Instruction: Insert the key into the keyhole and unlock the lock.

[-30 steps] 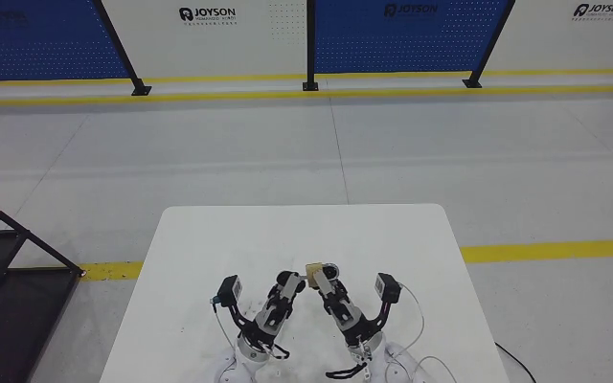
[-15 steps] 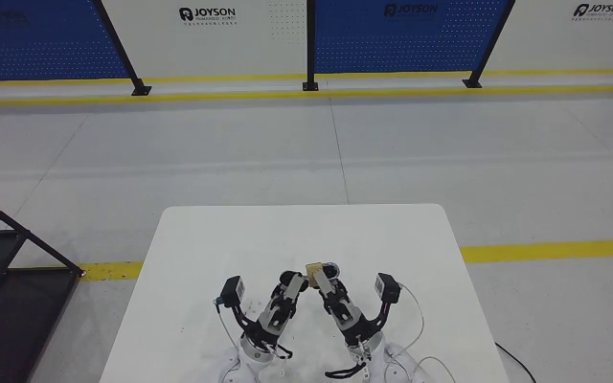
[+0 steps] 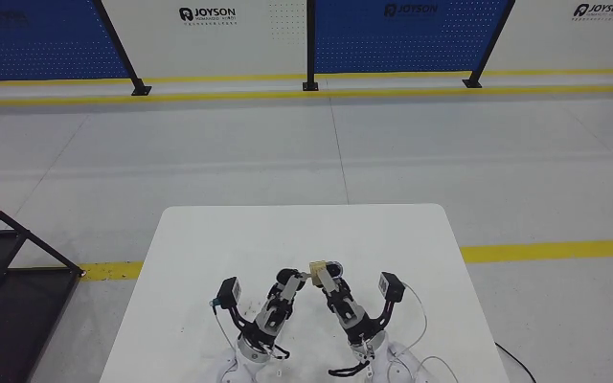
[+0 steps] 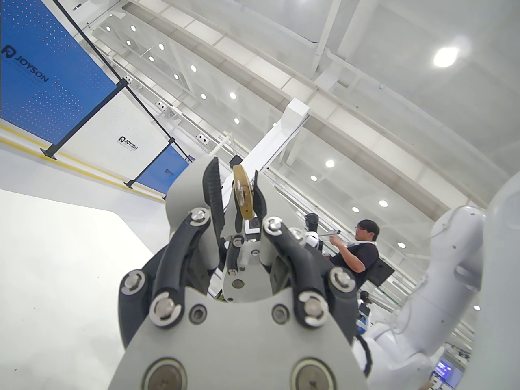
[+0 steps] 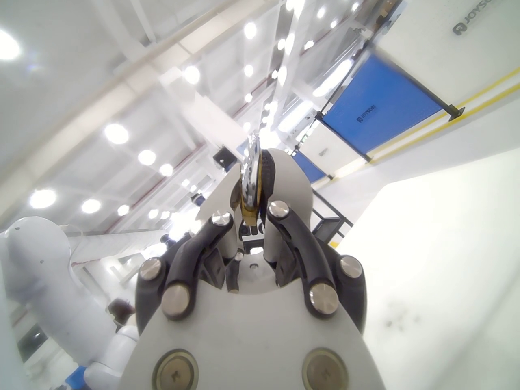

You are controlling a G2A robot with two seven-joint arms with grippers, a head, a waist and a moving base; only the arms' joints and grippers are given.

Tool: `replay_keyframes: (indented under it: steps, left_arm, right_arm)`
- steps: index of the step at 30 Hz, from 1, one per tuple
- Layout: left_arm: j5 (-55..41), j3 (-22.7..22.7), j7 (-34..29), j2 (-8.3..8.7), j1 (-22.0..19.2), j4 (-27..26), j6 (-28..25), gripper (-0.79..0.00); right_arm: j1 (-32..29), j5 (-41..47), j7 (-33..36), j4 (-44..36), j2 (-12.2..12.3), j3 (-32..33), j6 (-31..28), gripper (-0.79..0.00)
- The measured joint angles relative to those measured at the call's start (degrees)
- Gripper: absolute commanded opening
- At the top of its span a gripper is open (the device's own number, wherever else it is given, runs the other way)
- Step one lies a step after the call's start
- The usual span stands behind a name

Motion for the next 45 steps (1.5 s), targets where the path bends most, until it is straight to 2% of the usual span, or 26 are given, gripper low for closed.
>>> replay_keyframes:
  steps: [5, 10, 11, 14, 15, 32, 38, 45]
  left_arm:
    - [0.0, -0.2, -0.6, -0.03, 0.1, 0.1, -0.2, -0.579]
    - [0.2, -0.3, -1.4, -0.09, 0.0, 0.0, -0.1, -0.606]
    - [0.2, -0.2, -1.5, -0.10, 0.0, -0.1, 0.0, -0.622]
    - [0.3, -0.3, -1.7, -0.15, 0.0, -0.1, 0.1, -0.767]
    - [0.4, -0.3, -1.8, -0.17, 0.0, -0.2, 0.2, -0.785]
    - [5.0, -1.0, -0.7, -0.38, 0.3, -0.4, 2.5, -0.785]
    - [10.4, -1.5, 2.4, -0.46, 0.4, -0.3, 3.8, -0.785]
    - [19.3, -1.3, 8.9, -0.62, 0.5, 0.4, 7.2, -0.785]
  right_arm:
    - [-0.1, 0.2, 0.7, -0.2, 0.0, 0.1, 0.2, -0.785]
    - [-0.2, 0.3, 1.2, -0.3, 0.0, 0.2, 0.6, -0.785]
    - [-0.2, 0.3, 1.3, -0.3, 0.0, 0.2, 0.6, -0.785]
    - [-0.2, 0.5, 1.8, -0.4, 0.0, 0.3, 0.8, -0.785]
    - [-0.2, 0.5, 1.9, -0.4, 0.0, 0.3, 0.9, -0.785]
    - [-0.7, -0.1, 3.6, -1.1, 0.0, 0.6, 1.5, -0.785]
    - [-1.0, 0.7, 4.2, -1.4, 0.2, 1.1, 1.4, -0.785]
    - [-1.4, 2.0, 5.9, -2.0, 0.4, 1.6, 2.0, -0.785]
